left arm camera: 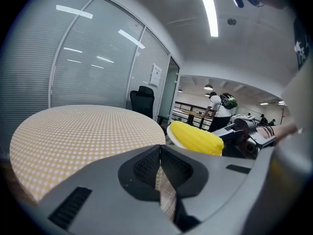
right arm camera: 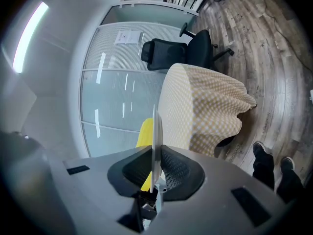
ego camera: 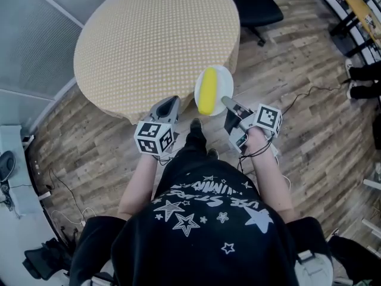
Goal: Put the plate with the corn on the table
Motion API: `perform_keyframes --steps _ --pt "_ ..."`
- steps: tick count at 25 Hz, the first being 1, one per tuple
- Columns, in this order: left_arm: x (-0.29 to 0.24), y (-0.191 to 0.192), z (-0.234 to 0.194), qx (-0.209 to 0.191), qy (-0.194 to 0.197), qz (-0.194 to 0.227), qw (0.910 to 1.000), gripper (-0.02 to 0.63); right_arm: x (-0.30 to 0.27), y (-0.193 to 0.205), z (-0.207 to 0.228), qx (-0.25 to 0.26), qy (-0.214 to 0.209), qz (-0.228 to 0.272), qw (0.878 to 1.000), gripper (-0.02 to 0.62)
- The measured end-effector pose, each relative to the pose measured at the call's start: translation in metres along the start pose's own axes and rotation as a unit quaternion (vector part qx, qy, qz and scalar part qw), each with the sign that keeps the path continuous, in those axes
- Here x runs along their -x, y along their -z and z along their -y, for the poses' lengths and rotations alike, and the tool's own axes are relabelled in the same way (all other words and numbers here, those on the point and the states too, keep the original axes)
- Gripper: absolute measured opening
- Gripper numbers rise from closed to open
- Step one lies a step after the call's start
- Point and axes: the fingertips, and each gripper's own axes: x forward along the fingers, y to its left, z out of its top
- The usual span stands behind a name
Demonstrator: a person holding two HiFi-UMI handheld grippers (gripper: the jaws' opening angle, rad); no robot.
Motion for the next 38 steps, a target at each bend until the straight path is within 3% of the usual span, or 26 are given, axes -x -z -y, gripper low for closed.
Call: perform_keyframes --steps 14,26,32,38 --pt "-0.088 -0.043 -0.076 -0.012 0.037 -0.012 0.9992 0.009 -0.078 -0.083 -0.006 -0.005 0.001 0.053 0.999 0.043" --pt "-0.136 -0.058 -0.127 0.001 0.069 -0.018 0.9974 0.008 -0.13 -0.126 -0.012 -0.003 0.011 0.09 0.996 0.043" --pt "-0.151 -0.059 -0.131 0.011 0.061 -0.028 0.9977 0.008 -0.132 -0.132 -0.001 -0.009 0.02 0.077 0.997 0.043" --pt "-0.179 -0.069 -0.133 0.019 0.029 -0.031 0.9989 0.008 -0.142 -0.172 0.01 -0.005 0.03 0.054 0.998 0.044"
